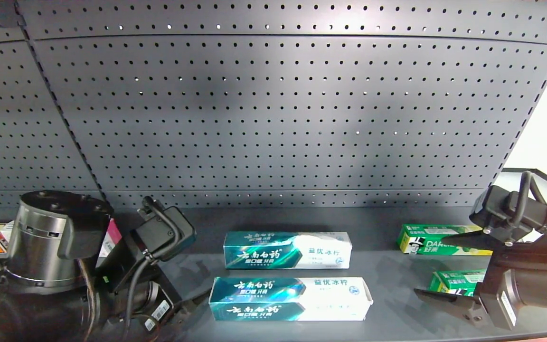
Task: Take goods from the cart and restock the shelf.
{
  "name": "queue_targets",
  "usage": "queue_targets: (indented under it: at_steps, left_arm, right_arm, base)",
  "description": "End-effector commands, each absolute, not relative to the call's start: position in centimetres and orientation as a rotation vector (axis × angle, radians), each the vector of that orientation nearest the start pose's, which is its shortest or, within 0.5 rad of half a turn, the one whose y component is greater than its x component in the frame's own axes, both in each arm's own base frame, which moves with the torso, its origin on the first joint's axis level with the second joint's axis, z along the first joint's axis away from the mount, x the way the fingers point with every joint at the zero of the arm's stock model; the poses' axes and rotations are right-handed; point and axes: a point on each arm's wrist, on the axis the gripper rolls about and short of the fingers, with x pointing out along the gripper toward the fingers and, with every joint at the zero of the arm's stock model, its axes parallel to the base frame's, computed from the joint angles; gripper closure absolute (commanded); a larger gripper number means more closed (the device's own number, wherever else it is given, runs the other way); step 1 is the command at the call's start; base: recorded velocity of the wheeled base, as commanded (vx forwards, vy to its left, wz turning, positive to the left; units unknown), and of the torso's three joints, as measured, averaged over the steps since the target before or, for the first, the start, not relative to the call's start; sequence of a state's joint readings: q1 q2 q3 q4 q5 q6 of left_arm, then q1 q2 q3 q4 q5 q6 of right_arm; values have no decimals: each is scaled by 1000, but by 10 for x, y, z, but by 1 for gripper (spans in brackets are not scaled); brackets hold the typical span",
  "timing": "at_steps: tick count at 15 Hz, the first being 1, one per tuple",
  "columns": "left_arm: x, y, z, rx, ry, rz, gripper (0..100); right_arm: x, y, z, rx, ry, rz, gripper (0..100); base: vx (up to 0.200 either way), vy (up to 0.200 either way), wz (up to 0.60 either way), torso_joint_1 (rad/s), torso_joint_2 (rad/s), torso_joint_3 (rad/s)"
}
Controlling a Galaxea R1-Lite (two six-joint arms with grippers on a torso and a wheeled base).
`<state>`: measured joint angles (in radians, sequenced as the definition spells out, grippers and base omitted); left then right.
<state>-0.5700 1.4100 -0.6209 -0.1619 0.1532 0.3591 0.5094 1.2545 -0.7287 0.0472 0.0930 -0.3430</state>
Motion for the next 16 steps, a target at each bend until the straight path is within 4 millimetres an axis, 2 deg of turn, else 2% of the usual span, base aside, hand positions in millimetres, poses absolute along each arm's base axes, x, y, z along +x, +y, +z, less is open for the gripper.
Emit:
queue_targets:
  at_steps: [1,7,12,16]
  left_arm:
    - [182,-113,163,572,526,-513,0]
    - [180,-112,162,572,528,-513,0]
    - [165,-100,164,558,510,-494,0]
    - [165,-94,168,545,498,-468,0]
  right_arm:
    - [158,90,207,-444,465,680,0]
    - [158,90,207,-444,465,680,0]
    - [154,93,203,-455,476,700,0]
    - [153,94,200,-461,486,707,0]
  base:
    - [0,0,0,0,0,0]
    - [0,0,0,0,0,0]
    - [0,0,0,0,0,0]
    - [0,0,0,0,0,0]
